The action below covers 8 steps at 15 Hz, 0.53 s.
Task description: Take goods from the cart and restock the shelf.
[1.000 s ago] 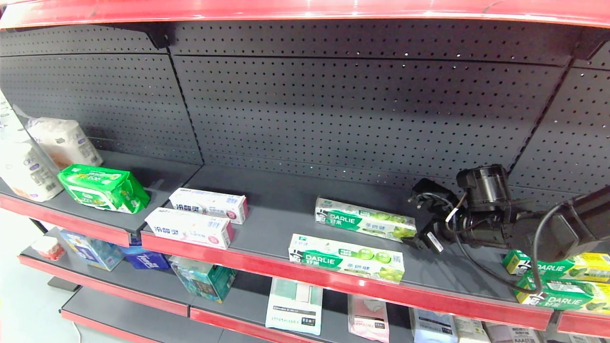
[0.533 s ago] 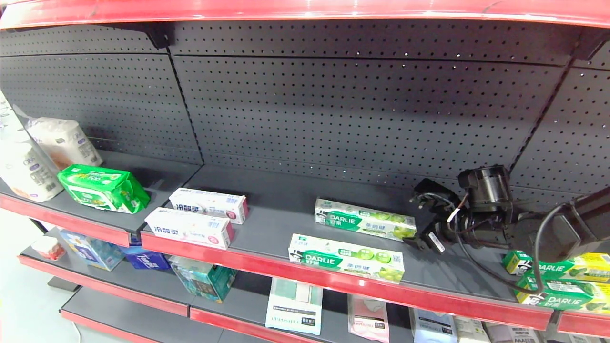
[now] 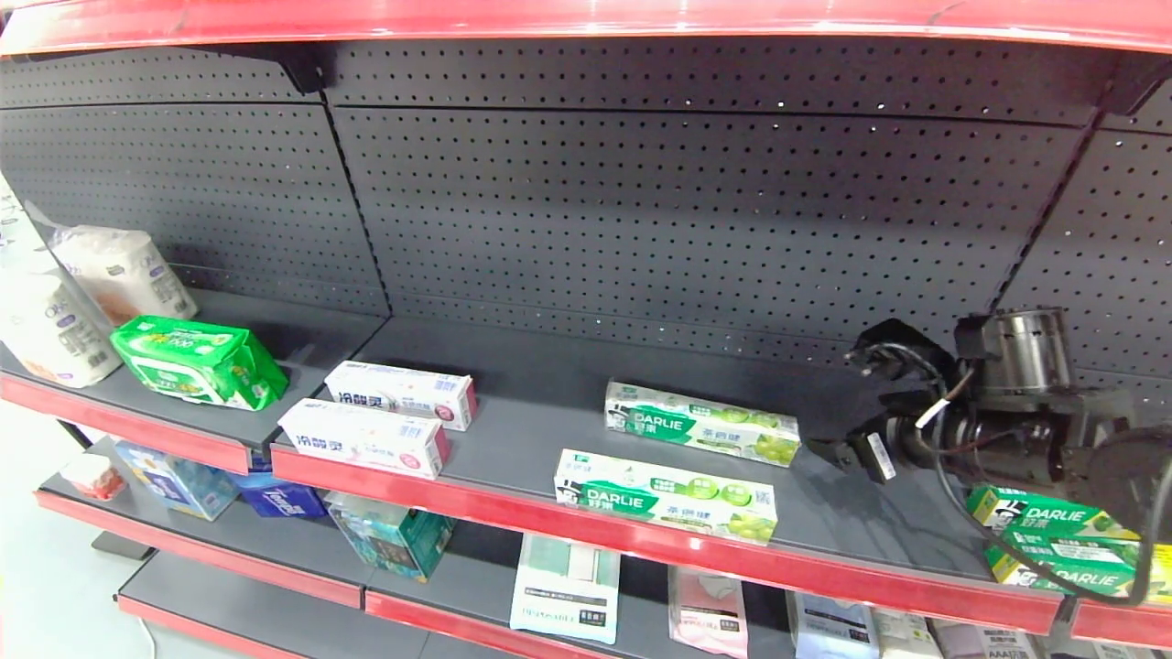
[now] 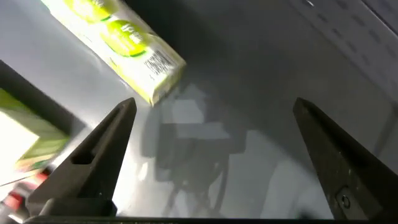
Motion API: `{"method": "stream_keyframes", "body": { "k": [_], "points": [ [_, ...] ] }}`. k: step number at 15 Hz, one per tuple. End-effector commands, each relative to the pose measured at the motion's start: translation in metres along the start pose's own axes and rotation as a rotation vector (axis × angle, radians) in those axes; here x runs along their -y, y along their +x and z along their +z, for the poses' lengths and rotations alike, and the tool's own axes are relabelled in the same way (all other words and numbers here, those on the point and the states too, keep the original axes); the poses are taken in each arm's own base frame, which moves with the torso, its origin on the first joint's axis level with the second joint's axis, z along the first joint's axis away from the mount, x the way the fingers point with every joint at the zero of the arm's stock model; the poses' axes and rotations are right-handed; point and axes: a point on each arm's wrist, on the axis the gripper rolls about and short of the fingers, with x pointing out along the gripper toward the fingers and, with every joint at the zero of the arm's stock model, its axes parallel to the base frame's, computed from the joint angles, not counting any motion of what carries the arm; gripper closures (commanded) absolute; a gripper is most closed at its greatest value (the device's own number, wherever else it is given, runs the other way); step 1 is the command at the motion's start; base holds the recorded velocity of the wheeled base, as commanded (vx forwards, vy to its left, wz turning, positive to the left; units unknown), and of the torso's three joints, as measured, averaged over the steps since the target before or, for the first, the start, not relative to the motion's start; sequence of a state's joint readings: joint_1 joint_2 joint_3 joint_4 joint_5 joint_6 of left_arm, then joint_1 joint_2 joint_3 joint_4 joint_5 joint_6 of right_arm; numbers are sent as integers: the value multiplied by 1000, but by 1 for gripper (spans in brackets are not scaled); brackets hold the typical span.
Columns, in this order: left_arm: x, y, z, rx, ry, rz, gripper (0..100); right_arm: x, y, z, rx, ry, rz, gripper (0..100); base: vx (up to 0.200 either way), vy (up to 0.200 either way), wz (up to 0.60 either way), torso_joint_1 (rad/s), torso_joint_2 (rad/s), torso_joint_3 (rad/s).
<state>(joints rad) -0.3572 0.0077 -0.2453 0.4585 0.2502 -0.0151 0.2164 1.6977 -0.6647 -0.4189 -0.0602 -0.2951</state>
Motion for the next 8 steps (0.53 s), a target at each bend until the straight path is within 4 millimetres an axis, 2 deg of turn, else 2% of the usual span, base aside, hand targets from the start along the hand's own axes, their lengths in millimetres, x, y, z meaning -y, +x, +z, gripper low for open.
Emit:
{"method": "stream_keyframes", "body": {
  "k": [1, 3, 4, 5, 6, 8],
  "points": [
    [0, 1, 1, -13, 3, -2, 0, -2, -55, -11, 82, 101, -37, 0, 0, 0, 0, 0, 0, 0],
    [1, 3, 3, -39, 10, -14, 0, -7, -90, -29, 131, 105, -50, 0, 0, 0, 0, 0, 0, 0],
    [1, 4, 4, -46, 12, -15, 0, -8, -99, -34, 144, 107, -61, 0, 0, 0, 0, 0, 0, 0],
    [2, 8, 10, -63, 5, -14, 0, -9, -123, -47, 200, 119, -109, 0, 0, 0, 0, 0, 0, 0],
    [3, 11, 13, -70, 1, -14, 0, -8, -131, -51, 217, 130, -133, 0, 0, 0, 0, 0, 0, 0],
    [6, 21, 24, -119, -5, -15, 0, -8, -163, -82, 271, 188, -295, 0, 0, 0, 0, 0, 0, 0]
  ]
}}
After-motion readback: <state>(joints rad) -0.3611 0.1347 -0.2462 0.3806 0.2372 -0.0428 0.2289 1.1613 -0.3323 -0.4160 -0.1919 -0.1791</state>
